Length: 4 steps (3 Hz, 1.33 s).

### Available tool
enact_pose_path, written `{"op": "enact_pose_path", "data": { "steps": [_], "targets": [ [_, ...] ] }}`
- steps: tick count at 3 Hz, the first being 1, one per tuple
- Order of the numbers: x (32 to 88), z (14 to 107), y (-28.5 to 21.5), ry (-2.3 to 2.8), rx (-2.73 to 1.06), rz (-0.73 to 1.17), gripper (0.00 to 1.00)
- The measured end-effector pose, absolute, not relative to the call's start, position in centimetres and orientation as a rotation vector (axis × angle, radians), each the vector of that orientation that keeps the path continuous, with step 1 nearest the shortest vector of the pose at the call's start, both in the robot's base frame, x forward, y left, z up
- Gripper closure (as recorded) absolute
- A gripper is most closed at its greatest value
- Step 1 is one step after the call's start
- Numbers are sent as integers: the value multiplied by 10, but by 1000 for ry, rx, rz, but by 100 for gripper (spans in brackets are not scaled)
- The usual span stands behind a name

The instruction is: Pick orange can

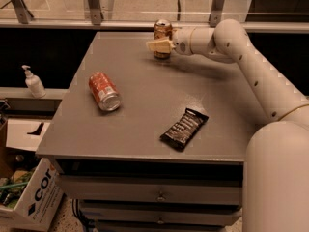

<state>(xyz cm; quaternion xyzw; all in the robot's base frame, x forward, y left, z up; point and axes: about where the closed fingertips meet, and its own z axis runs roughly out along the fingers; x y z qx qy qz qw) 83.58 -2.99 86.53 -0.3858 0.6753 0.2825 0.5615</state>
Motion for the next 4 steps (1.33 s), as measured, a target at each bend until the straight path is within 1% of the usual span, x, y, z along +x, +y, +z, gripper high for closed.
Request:
{"op": "enact_pose_path", "data": {
  "steps": [1,2,3,4],
  "targets": [
    [826,886,-37,1575,-892,678,88],
    [803,912,-50,1546,-901,694,100],
    [758,941,-79,1516,-916,734,100],
    [758,941,-79,1516,-916,735,100]
  ]
}}
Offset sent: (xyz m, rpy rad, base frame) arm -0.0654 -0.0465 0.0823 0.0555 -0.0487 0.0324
